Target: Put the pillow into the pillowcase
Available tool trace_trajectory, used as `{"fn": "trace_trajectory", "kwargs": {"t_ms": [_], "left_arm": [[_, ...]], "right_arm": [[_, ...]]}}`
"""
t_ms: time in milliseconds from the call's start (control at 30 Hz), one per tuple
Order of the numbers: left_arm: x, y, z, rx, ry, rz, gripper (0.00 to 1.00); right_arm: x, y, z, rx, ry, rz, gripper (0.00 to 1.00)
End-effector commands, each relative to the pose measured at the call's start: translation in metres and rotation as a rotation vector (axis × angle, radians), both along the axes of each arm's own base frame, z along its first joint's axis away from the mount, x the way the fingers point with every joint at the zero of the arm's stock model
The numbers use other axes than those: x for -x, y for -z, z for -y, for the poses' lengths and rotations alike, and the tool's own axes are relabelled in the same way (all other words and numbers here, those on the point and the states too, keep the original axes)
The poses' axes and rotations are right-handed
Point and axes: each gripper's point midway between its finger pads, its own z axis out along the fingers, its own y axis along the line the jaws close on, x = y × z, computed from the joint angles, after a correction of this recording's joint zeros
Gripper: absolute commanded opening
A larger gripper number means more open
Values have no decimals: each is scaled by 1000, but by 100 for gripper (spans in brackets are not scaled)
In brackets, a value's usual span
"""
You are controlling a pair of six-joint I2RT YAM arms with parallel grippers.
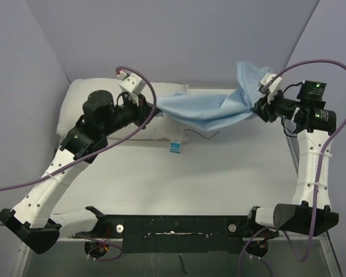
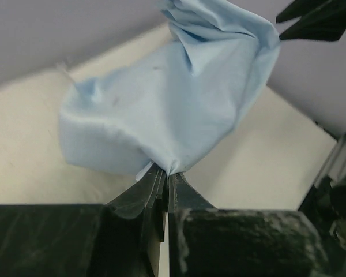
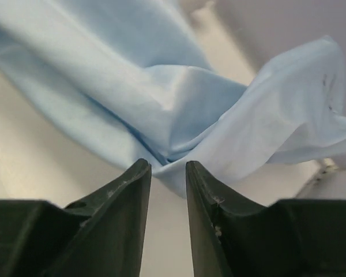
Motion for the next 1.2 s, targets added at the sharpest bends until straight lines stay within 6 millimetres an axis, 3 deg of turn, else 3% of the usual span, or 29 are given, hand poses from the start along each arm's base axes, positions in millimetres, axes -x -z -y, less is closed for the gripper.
{"fn": "trace_trajectory", "kwargs": {"t_ms": [0,100,167,367,500,600,667,733,833,933,1033,1100,1167], "left_arm": [[42,118,15,-80,160,-404,0],[80,182,8,-121,197,-664,0],[106,208,4,-129,241,-795,0],[170,242,-4,-111,367,-1060,15],[183,251,-16,-171,324,-1139,26],[156,243,-34,-230,121,-1026,53],[125,227,-46,-205,-41,-883,68],[98,209,-49,-148,-123,-753,76],[59,192,-44,-97,-205,-636,79],[22,182,-24,-101,-238,-611,80],[-6,190,5,-161,-237,-583,81],[-22,202,28,-222,-211,-539,81],[-38,206,45,-262,-214,-487,83]], "right_arm": [[62,86,-30,-47,-240,-288,40],[76,116,-33,-84,-243,-396,55],[70,133,-29,-89,-196,-434,64],[30,180,-13,-35,-63,-509,84],[-11,209,10,3,100,-580,91],[-36,229,13,-17,179,-646,91],[-47,248,-4,15,181,-678,91],[-54,264,-22,51,188,-688,91],[-72,277,-32,48,274,-696,91],[-90,283,-28,45,362,-684,90],[-95,294,-24,65,389,-691,86],[-93,299,-22,77,392,-701,74],[-89,298,-18,81,401,-693,50]]}}
